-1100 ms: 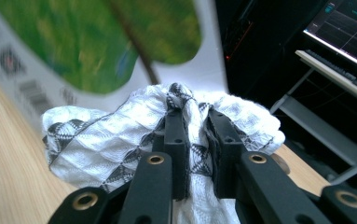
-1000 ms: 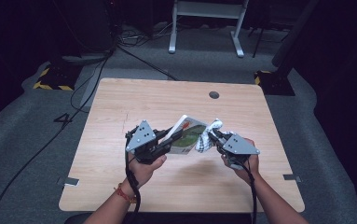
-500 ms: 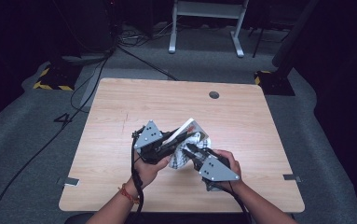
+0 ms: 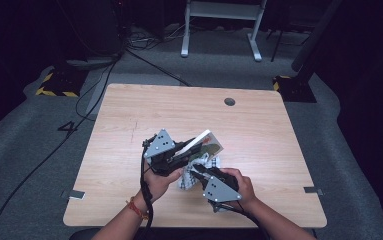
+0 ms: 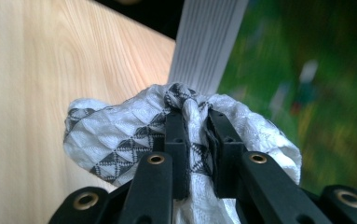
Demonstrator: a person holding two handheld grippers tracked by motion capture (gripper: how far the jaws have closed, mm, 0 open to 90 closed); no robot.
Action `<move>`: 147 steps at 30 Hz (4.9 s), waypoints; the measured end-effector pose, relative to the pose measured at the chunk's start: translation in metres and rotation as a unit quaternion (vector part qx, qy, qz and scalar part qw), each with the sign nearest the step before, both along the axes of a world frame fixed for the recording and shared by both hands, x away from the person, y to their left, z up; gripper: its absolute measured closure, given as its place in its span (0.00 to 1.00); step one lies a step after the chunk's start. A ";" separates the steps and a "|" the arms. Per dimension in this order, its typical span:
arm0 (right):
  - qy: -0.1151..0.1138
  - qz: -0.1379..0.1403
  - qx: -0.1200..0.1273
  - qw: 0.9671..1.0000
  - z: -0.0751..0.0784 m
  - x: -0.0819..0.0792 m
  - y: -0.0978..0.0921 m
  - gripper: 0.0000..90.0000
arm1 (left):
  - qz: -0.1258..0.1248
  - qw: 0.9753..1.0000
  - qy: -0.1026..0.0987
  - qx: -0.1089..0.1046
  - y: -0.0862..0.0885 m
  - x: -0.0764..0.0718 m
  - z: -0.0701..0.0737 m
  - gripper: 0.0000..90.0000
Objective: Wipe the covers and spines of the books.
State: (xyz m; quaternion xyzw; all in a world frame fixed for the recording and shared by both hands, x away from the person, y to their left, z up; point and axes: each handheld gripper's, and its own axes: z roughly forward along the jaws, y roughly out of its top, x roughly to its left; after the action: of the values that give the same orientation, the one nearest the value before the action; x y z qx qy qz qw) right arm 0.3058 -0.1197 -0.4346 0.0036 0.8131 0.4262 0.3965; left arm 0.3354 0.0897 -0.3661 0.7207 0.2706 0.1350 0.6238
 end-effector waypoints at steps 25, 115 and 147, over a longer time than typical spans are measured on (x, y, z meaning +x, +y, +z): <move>0.063 -0.095 0.111 0.987 0.025 0.047 -0.069 0.89 | 0.016 0.999 -0.032 0.018 0.006 -0.004 0.005 0.88; 0.216 -0.077 0.122 0.966 -0.001 0.066 -0.073 0.89 | 0.031 0.998 -0.049 0.029 0.004 -0.001 0.006 0.88; 0.125 -0.024 0.005 0.992 -0.009 0.018 -0.011 0.89 | 0.075 0.997 0.007 0.006 -0.022 0.011 0.007 0.87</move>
State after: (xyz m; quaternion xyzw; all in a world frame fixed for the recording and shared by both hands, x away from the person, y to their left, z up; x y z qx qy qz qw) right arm 0.3241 -0.1304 -0.4433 0.0786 0.8538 0.4172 0.3014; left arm 0.3459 0.0676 -0.3594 0.7030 0.3272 0.1782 0.6058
